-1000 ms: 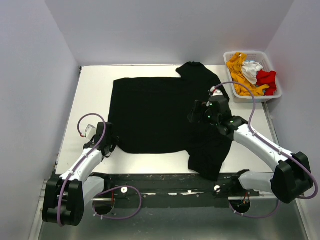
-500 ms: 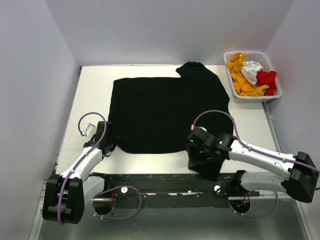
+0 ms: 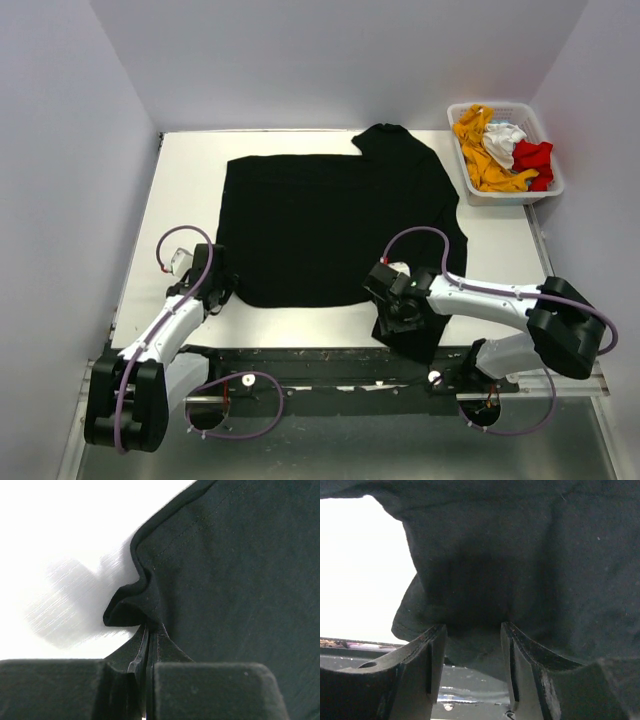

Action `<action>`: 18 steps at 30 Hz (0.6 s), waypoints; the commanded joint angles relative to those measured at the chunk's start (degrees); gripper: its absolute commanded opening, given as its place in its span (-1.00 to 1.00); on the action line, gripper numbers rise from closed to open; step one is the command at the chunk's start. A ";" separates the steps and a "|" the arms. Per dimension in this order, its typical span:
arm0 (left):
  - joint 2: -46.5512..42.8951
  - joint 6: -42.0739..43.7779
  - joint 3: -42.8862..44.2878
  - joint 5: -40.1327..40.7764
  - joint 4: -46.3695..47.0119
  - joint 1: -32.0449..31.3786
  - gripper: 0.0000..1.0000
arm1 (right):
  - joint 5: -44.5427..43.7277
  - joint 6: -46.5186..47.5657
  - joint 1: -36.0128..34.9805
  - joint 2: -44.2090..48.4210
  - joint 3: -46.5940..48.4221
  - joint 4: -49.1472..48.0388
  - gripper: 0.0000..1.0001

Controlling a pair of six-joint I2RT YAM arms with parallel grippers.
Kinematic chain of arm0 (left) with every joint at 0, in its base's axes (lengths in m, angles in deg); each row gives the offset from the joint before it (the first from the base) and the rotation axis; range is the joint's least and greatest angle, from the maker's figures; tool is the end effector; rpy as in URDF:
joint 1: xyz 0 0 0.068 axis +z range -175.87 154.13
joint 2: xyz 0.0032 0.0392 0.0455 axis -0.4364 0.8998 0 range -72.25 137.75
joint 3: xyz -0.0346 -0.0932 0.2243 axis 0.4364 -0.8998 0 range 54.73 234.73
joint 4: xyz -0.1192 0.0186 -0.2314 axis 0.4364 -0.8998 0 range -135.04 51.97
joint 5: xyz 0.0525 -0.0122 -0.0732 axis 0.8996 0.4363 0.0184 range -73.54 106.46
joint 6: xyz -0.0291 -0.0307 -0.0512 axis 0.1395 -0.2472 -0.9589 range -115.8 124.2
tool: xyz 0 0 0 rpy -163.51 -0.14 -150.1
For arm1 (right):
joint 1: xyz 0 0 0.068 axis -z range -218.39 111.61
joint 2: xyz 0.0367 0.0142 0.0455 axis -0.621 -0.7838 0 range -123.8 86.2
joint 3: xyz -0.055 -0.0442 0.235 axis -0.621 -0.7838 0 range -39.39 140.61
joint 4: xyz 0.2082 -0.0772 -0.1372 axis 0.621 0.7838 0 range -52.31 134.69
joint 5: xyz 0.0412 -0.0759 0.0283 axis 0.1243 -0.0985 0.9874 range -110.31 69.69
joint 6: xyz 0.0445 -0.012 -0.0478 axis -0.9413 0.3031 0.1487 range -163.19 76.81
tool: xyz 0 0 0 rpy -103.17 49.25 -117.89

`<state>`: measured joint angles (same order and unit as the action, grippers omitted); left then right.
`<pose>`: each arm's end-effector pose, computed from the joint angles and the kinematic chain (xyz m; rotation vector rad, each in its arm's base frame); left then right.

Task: Fold and stack the t-shirts
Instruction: Grab the side of the flattened tshirt closest away from the robot with both arms

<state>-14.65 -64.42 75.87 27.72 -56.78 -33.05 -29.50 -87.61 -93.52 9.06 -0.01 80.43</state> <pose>0.1975 -0.0145 0.1122 -1.3600 2.1355 -0.2902 0.1318 0.1743 0.1167 -0.2524 2.9013 0.0337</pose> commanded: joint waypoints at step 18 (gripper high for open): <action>-16.48 -4.93 -2.79 1.36 -19.92 0.29 -1.00 | 10.72 -0.02 -1.05 5.93 -0.09 10.57 -0.99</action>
<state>-26.67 -66.08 74.41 27.77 -68.25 -33.05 -24.84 -89.06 -93.85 12.20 0.14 85.42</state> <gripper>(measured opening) 0.014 0.029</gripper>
